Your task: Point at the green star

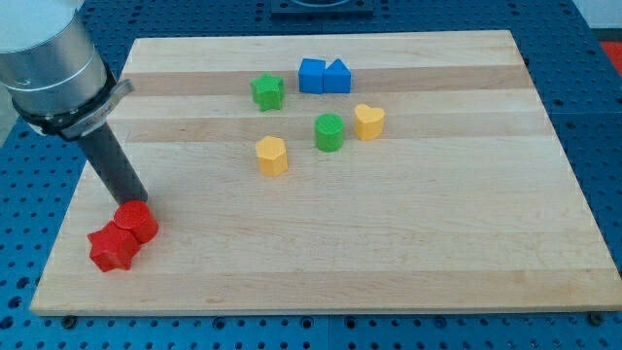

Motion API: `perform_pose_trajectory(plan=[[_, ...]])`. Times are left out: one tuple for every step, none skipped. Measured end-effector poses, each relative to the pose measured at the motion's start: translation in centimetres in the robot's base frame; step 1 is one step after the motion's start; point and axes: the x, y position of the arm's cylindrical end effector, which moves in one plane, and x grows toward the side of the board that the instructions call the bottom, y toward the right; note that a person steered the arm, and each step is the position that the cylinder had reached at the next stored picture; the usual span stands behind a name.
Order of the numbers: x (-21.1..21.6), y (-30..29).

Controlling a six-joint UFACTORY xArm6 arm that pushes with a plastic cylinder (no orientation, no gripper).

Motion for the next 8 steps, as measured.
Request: perform_pose_trajectory(plan=[[-0.4, 0.0], [-1.1, 0.0], [-1.9, 0.0], [-2.7, 0.0], [-3.6, 0.0], [-4.3, 0.0], [-4.4, 0.0], [-5.3, 0.3]])
